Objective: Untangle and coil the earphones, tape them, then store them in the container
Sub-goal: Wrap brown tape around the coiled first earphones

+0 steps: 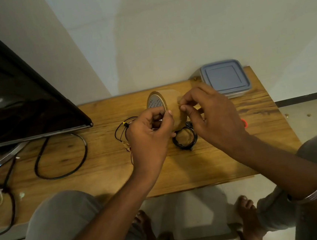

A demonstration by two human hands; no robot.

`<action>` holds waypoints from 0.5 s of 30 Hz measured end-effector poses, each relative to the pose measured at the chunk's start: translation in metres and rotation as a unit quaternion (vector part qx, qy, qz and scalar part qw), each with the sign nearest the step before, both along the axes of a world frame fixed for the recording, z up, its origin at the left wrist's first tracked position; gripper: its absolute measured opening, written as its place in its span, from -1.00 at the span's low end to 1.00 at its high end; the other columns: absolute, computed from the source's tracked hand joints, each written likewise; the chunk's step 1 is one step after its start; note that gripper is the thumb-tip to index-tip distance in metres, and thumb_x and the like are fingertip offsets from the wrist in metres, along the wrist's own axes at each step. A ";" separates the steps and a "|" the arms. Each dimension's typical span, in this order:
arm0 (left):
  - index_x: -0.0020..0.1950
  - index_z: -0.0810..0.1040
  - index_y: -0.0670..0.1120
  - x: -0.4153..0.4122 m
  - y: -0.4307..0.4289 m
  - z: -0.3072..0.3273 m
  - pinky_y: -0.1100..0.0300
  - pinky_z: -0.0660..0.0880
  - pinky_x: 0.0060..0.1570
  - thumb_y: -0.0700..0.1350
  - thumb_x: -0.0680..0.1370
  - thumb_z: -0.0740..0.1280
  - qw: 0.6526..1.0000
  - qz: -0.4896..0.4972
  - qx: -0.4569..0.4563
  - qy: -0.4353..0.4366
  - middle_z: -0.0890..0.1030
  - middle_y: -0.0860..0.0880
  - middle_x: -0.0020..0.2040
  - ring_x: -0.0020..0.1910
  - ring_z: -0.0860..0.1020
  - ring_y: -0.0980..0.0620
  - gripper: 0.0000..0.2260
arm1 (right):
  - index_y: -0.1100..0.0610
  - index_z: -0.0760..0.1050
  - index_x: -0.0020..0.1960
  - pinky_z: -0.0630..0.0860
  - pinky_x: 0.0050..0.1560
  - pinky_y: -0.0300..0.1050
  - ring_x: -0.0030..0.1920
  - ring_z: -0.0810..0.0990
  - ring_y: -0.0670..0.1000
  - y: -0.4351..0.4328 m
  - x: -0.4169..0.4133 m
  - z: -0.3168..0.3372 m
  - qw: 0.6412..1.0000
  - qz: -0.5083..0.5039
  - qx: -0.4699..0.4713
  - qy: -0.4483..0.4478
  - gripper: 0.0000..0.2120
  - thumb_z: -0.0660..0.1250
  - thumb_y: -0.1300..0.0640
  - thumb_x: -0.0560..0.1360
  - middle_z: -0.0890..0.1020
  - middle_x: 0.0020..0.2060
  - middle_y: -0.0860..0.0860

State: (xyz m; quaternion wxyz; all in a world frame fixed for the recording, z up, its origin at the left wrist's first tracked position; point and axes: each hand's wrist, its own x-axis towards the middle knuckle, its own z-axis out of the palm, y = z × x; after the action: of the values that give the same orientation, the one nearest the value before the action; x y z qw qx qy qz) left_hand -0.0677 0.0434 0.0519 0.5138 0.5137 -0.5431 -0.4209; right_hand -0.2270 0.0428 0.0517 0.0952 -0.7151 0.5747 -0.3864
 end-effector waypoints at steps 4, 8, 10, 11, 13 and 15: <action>-0.03 0.69 -0.18 -0.002 -0.004 0.000 0.14 0.64 -0.32 -0.26 0.57 0.40 0.997 0.018 0.059 0.038 0.68 -0.12 -0.27 -0.34 0.64 0.01 -0.93 | 0.15 0.48 -0.02 0.53 -0.32 0.10 -0.13 0.54 0.02 0.005 0.008 -0.001 0.999 0.027 -0.007 0.023 -0.95 0.26 0.24 0.56 0.53 0.01 0.00; 0.00 0.67 -0.22 0.003 -0.011 -0.002 0.22 0.61 -0.32 -0.25 0.57 0.41 0.992 0.035 0.100 0.073 0.68 -0.07 -0.24 -0.32 0.67 0.03 -0.93 | 0.19 0.49 0.01 0.58 -0.07 0.11 0.07 0.59 0.06 0.006 0.016 -0.008 0.997 0.053 0.032 -0.041 -0.95 0.25 0.26 0.57 0.55 0.15 0.04; 0.02 0.64 -0.24 0.004 -0.012 -0.002 0.23 0.61 -0.29 -0.25 0.57 0.41 0.989 0.052 0.104 0.094 0.68 -0.10 -0.19 -0.30 0.67 0.03 -0.92 | 0.19 0.52 -0.02 0.58 0.02 0.04 0.13 0.57 -0.05 0.005 0.017 -0.012 0.993 0.041 0.049 -0.097 -0.95 0.32 0.31 0.55 0.59 0.14 0.03; 0.02 0.62 -0.25 0.004 -0.012 -0.004 0.20 0.62 -0.26 -0.23 0.58 0.40 0.987 0.061 0.105 0.102 0.68 -0.11 -0.18 -0.28 0.67 0.03 -0.91 | 0.20 0.53 -0.04 0.59 0.04 0.02 0.15 0.57 -0.08 0.005 0.017 -0.013 0.991 0.033 0.059 -0.119 -0.94 0.34 0.32 0.54 0.60 0.13 0.01; -0.01 0.62 -0.25 0.003 -0.012 -0.008 0.10 0.65 -0.16 -0.14 0.59 0.41 0.987 0.073 0.101 0.101 0.68 -0.12 -0.20 -0.22 0.69 -0.01 -0.84 | 0.19 0.55 -0.05 0.61 0.10 0.02 0.21 0.57 -0.12 0.007 0.019 -0.016 0.986 0.017 0.078 -0.149 -0.93 0.36 0.33 0.54 0.60 0.12 -0.03; -0.11 0.63 -0.18 0.002 -0.010 -0.012 0.00 0.63 -0.04 -0.01 0.57 0.42 0.995 0.065 0.064 0.050 0.68 -0.13 -0.20 -0.12 0.69 -0.07 -0.77 | 0.17 0.56 -0.07 0.61 0.11 0.03 0.24 0.57 -0.12 0.011 0.024 -0.018 0.980 0.002 0.089 -0.176 -0.91 0.36 0.33 0.54 0.61 0.11 -0.07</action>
State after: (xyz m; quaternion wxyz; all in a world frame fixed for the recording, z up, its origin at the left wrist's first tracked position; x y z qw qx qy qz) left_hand -0.0653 0.0339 0.0398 0.5324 0.5582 -0.4542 -0.4457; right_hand -0.2034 0.0541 0.0334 0.2591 -0.6258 0.5793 -0.4535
